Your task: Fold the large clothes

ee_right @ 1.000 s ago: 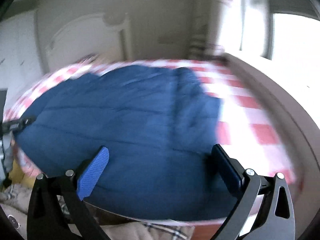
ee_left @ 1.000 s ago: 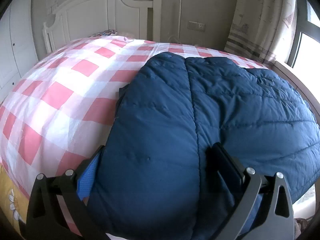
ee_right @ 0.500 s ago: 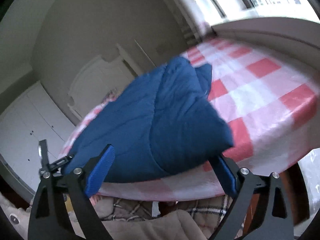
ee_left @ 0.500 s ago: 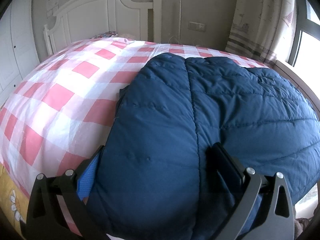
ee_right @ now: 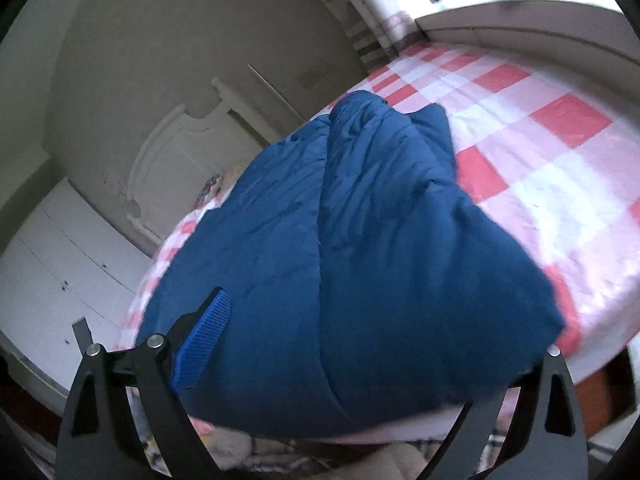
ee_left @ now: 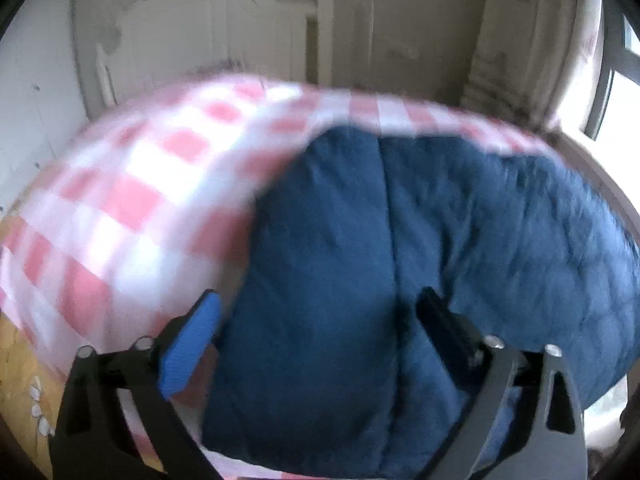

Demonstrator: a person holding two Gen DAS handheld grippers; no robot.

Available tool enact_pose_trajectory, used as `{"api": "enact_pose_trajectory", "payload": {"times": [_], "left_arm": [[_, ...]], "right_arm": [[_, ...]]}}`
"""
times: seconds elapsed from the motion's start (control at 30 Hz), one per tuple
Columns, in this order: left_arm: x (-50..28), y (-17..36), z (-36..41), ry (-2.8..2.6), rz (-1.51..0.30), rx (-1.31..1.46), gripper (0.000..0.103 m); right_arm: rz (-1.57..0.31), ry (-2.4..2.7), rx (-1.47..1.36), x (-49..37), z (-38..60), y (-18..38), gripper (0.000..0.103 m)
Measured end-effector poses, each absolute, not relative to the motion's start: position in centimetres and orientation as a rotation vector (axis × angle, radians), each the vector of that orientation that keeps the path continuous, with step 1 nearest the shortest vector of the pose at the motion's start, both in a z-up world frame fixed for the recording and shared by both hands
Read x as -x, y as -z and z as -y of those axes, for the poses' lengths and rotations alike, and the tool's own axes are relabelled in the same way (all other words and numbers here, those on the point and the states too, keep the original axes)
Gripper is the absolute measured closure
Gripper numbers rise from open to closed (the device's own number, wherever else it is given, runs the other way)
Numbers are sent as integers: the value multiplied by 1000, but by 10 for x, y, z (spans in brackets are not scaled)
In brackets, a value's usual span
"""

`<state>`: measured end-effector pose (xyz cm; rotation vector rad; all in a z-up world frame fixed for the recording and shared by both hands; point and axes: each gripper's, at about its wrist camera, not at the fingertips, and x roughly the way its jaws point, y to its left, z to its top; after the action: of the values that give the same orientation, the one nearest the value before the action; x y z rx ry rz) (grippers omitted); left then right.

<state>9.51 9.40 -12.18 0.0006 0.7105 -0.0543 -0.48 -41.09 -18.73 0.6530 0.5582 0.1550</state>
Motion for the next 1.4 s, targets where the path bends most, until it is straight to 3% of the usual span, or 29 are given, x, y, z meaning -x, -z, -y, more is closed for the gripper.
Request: {"api": "enact_pose_trajectory", "payload": {"times": [0.03, 0.13, 0.37, 0.57, 0.7, 0.83, 0.9, 0.97, 1.07, 1.2, 1.4], "left_arm": [[-93, 108, -91, 74, -677, 19, 8], [-106, 78, -67, 167, -651, 63, 6], [-213, 75, 44, 202, -743, -59, 6], [-312, 143, 110, 68, -977, -270, 4], [-280, 121, 89, 104, -891, -205, 18], [-194, 96, 61, 194, -753, -193, 13], [-143, 109, 55, 250, -734, -265, 6], [-109, 136, 59, 292, -757, -361, 5], [-64, 154, 40, 303, -621, -341, 5], [-48, 133, -1, 456, -614, -224, 5], [-76, 74, -143, 345, -577, 159, 5]], "right_arm": [[-522, -164, -631, 8, 410, 185, 35], [-428, -186, -645, 18, 418, 180, 54], [-332, -188, -499, 28, 395, 152, 56], [-309, -203, -392, 33, 375, 130, 56], [-303, -206, -342, 41, 367, 118, 56], [-295, -214, -307, 43, 358, 109, 56], [-288, -220, -308, 45, 354, 105, 56], [-275, -228, -304, 44, 349, 100, 56], [-259, -257, -298, 40, 337, 89, 56], [-238, -303, -204, 35, 301, 67, 56], [-217, -449, 25, 15, 202, 37, 56]]}}
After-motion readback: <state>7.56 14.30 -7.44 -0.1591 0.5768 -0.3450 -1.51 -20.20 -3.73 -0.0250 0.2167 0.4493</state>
